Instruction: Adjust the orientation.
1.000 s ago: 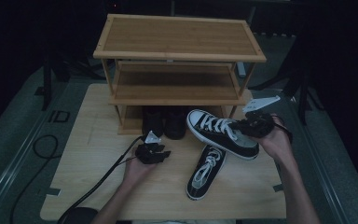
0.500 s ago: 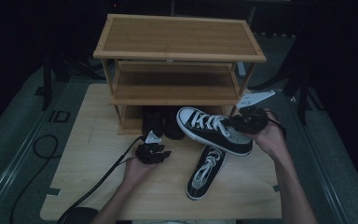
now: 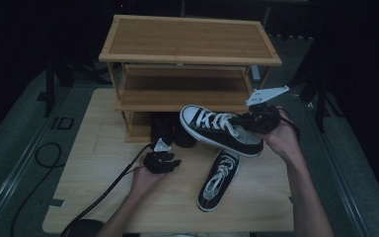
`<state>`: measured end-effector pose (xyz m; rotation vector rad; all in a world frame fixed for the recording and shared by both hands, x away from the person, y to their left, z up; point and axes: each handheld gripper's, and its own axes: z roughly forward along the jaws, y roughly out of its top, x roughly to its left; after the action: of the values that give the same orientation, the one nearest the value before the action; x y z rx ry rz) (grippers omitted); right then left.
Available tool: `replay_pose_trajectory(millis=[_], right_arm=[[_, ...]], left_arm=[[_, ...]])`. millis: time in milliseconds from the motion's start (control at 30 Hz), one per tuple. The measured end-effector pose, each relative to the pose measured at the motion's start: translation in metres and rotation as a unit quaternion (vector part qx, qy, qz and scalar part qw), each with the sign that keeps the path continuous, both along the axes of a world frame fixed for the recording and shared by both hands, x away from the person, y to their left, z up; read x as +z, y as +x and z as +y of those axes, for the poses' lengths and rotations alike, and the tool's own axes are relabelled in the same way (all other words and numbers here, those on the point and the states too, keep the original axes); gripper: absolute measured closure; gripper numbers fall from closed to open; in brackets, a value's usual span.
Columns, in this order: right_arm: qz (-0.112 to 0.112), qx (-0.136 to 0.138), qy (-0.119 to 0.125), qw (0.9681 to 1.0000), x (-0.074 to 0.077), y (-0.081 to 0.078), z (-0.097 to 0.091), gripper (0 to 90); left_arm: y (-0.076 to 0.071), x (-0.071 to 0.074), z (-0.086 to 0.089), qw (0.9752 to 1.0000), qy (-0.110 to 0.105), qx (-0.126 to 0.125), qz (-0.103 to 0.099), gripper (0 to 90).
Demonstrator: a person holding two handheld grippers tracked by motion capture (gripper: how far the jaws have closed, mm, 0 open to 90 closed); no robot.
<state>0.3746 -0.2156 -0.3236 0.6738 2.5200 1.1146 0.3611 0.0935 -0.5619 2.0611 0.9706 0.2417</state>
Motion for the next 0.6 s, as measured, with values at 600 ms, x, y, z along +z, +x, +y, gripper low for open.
replay_pose_trajectory(millis=[600], right_arm=[[-0.004, -0.046, 0.018, 0.9988, 0.015, 0.035, 0.016, 88.3]], left_arm=[[0.000, 0.000, 0.000, 1.0000, -0.001, -0.001, 0.001, 58.7]])
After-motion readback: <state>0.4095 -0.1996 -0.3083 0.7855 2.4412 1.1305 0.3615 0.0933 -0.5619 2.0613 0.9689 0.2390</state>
